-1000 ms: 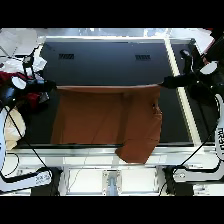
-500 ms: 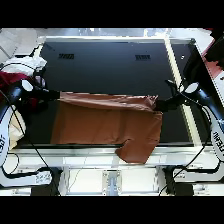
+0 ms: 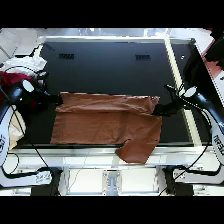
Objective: Fold the shirts.
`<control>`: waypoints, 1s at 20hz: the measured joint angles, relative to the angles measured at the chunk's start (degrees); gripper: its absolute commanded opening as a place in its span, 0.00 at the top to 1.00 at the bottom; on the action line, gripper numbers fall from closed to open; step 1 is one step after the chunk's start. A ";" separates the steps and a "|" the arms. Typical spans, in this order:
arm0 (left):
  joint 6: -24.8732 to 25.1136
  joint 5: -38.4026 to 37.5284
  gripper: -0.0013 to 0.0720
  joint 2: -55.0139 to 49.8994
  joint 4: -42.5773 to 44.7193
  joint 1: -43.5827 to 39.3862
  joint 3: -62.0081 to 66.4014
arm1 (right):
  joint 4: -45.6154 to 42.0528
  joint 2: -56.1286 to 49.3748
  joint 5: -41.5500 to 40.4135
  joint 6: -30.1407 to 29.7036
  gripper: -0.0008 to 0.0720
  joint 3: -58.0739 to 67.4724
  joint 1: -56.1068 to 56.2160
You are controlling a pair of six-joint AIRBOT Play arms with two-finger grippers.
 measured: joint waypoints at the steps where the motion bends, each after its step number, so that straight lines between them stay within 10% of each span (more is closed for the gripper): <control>1: -0.22 -1.70 0.01 1.86 -0.24 0.44 -0.13 | -1.51 1.90 1.11 0.50 0.45 -0.13 -0.13; 9: -1.01 -1.81 0.01 28.57 -6.95 7.52 -12.20 | -2.89 23.76 8.85 3.43 0.35 -23.19 -8.48; 20: -1.03 2.16 0.01 39.82 -9.99 8.04 -15.17 | 0.66 19.45 12.96 5.35 0.37 -31.91 -8.57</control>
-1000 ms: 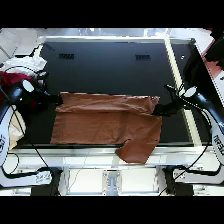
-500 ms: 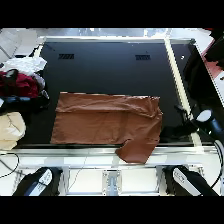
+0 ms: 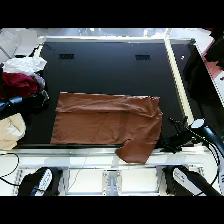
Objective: Fold the shirts.
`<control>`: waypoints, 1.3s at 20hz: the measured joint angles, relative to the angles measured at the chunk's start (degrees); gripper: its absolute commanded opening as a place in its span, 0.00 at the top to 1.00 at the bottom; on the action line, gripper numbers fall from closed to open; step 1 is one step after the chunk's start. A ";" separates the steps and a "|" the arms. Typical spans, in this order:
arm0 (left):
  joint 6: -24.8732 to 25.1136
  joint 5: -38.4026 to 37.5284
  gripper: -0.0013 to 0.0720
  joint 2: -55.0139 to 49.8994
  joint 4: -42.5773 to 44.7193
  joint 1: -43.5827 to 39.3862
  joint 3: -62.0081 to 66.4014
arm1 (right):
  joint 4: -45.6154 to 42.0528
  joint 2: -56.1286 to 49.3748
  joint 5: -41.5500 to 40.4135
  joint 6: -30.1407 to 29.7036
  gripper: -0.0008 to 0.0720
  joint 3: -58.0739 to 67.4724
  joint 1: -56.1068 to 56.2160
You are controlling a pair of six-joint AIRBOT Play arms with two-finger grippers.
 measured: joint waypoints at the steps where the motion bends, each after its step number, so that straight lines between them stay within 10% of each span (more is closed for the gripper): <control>1: 0.00 0.00 0.01 0.09 -0.35 0.00 0.00 | 0.35 -1.84 -0.87 0.04 0.37 -0.09 0.98; 6: -0.02 0.07 0.02 0.28 -1.09 0.00 -0.04 | 4.66 -8.79 -5.07 -0.24 0.37 -0.20 6.51; 10: -0.02 0.09 0.02 0.28 -1.31 0.00 -0.04 | 6.60 -10.45 -9.31 -0.94 0.97 -0.24 9.31; 15: -1.62 0.61 0.11 0.28 -0.92 0.85 -0.04 | 9.25 -10.23 -9.46 -2.43 0.97 1.42 10.14; 26: -22.86 -7.13 0.18 -8.39 -2.58 22.82 -14.69 | 9.46 3.52 -1.62 -1.68 0.97 15.28 10.32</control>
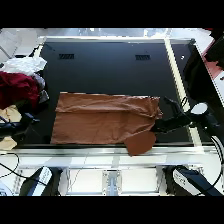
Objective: Fold the shirts.
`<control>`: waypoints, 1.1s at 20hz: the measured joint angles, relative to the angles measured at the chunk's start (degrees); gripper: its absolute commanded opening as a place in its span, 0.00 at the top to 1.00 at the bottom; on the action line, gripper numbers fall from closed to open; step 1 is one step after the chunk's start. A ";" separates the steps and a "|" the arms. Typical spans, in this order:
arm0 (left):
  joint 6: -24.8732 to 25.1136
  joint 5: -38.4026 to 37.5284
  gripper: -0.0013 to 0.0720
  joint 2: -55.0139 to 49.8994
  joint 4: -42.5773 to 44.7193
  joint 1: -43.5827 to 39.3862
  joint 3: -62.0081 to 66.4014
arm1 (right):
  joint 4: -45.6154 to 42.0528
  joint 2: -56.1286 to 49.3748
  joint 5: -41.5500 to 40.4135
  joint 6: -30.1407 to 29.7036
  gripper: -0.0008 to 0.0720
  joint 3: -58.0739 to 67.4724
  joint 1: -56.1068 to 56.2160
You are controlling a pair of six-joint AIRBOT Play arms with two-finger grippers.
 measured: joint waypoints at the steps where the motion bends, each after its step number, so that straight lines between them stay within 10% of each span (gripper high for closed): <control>1: -0.31 -0.83 0.18 -1.42 -0.68 0.63 -0.68 | -0.04 0.87 0.11 0.13 0.97 1.49 0.00; 13: -6.56 -9.57 0.18 -10.78 3.04 2.29 -6.56 | -0.52 2.99 -2.05 0.13 0.97 14.32 0.02; 22: -2.12 -9.73 0.18 -11.28 -3.65 2.29 -14.32 | -1.14 3.04 -1.92 1.18 0.97 15.06 0.02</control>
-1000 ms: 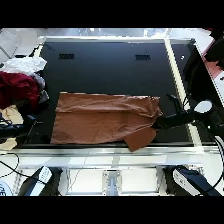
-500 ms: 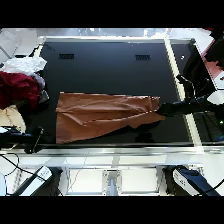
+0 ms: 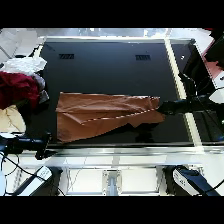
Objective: Fold the shirts.
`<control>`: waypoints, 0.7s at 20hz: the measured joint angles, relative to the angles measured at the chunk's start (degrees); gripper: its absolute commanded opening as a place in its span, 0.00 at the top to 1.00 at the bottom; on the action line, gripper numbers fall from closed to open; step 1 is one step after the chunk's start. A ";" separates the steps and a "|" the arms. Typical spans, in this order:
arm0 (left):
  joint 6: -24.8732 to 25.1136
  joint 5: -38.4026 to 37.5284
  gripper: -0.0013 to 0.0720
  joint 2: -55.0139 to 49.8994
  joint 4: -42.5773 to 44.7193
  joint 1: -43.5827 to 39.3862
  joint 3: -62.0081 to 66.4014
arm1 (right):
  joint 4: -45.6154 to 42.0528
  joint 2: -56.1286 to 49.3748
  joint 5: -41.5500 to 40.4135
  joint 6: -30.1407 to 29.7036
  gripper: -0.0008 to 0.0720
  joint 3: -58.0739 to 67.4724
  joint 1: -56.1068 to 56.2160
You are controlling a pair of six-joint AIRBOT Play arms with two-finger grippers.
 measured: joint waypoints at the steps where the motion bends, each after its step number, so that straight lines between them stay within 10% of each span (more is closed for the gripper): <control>1: 0.48 0.46 0.23 0.00 -0.87 0.00 -0.37 | -0.02 0.00 0.11 0.07 0.97 0.00 0.00; 3: 1.36 1.79 0.44 -0.07 -2.21 0.00 -0.85 | 0.00 0.00 0.15 0.26 0.97 0.00 0.00; 12: 3.10 6.69 0.59 -0.07 -5.88 -0.46 -1.27 | 0.07 0.00 0.26 0.37 0.97 0.00 0.00; 14: 3.21 8.28 0.96 -0.20 -5.70 -1.77 -1.31 | 0.07 0.00 0.15 0.39 0.97 0.02 0.00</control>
